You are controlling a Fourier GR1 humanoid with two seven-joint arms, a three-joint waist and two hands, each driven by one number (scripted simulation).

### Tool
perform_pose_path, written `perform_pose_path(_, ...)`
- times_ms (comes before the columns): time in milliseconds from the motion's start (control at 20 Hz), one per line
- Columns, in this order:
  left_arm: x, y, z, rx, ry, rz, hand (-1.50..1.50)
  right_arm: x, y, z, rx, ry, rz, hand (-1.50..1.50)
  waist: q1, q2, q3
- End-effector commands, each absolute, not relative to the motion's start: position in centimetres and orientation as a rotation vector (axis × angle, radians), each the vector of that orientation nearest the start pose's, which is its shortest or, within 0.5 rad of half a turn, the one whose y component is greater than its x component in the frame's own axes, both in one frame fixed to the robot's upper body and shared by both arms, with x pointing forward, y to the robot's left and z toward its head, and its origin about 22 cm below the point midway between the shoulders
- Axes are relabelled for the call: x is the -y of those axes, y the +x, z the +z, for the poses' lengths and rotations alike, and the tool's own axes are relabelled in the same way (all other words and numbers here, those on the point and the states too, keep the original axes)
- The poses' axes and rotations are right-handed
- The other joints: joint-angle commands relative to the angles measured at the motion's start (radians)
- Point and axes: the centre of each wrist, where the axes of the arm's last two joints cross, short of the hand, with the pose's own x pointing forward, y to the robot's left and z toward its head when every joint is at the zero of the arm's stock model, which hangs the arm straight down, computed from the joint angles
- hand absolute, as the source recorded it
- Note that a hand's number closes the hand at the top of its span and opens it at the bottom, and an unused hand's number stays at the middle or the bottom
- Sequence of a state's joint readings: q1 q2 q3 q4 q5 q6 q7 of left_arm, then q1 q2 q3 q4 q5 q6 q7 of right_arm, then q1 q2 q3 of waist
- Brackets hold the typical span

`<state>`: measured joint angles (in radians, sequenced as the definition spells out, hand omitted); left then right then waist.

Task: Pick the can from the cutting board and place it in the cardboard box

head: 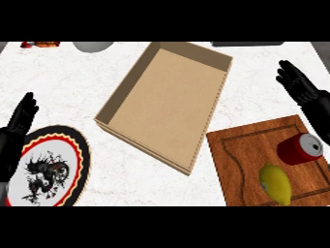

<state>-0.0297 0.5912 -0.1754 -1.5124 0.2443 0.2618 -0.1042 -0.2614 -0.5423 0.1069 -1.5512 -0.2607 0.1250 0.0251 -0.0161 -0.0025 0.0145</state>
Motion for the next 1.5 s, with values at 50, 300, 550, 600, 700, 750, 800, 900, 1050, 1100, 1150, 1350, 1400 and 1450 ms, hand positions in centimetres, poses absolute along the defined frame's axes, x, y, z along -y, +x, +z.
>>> perform_pose_path(50,-34.2,24.8,2.5,1.543,0.483,-0.225,0.00,32.1,27.7,9.0,1.701,-0.087,0.247,-1.50,-0.002,0.001,-0.014)
perform_pose_path(300,-36.9,23.8,2.6,1.434,0.624,-0.198,0.00,37.7,26.2,11.8,1.553,-0.553,0.707,-1.50,-0.012,0.013,-0.048)
perform_pose_path(550,-37.7,23.6,1.4,1.345,0.689,-0.156,0.00,38.5,19.1,0.7,1.601,-0.512,0.175,-1.50,-0.037,-0.001,-0.011)
perform_pose_path(600,-38.2,23.6,2.4,1.341,0.679,-0.166,0.00,40.0,17.6,0.0,1.654,-0.493,0.135,-1.50,-0.041,-0.004,-0.009)
perform_pose_path(700,-36.9,25.1,3.3,1.357,0.677,-0.174,0.00,39.0,16.3,-1.4,1.758,-0.416,0.114,-1.50,-0.031,-0.002,-0.011)
perform_pose_path(750,-37.4,24.0,2.1,1.338,0.665,-0.190,0.00,42.5,16.2,0.1,1.794,-0.411,0.106,-1.50,-0.010,0.000,-0.012)
perform_pose_path(800,-37.1,23.3,0.1,1.340,0.647,-0.185,0.00,42.8,15.1,-0.5,1.798,-0.400,0.149,-1.50,-0.004,0.001,-0.014)
perform_pose_path(900,-35.3,25.1,1.1,1.374,0.649,-0.211,0.00,45.6,15.4,0.1,1.795,-0.492,0.263,-1.50,0.005,0.003,-0.013)
perform_pose_path(1050,-35.9,25.1,1.5,1.360,0.656,-0.209,0.00,47.2,16.5,2.7,1.668,-0.634,0.445,-1.50,0.014,0.004,-0.014)
perform_pose_path(1100,-34.3,24.9,0.4,1.357,0.646,-0.203,0.00,47.0,15.8,3.9,1.603,-0.663,0.571,-1.50,0.005,0.003,-0.016)
perform_pose_path(1150,-35.0,24.3,0.0,1.351,0.637,-0.204,0.00,46.7,16.1,3.4,1.544,-0.666,0.632,-1.50,0.018,0.004,-0.016)
perform_pose_path(1350,-35.7,26.7,1.9,1.380,0.647,-0.206,0.00,46.7,19.4,7.8,1.403,-0.633,0.780,-1.50,0.020,0.008,-0.016)
perform_pose_path(1400,-35.6,26.2,1.6,1.364,0.646,-0.213,0.00,46.7,19.1,8.4,1.364,-0.617,0.837,-1.50,0.019,0.005,-0.016)
perform_pose_path(1450,-34.2,26.0,1.6,1.384,0.654,-0.222,0.00,46.8,20.2,9.0,1.324,-0.620,0.834,-1.50,0.030,0.005,-0.015)
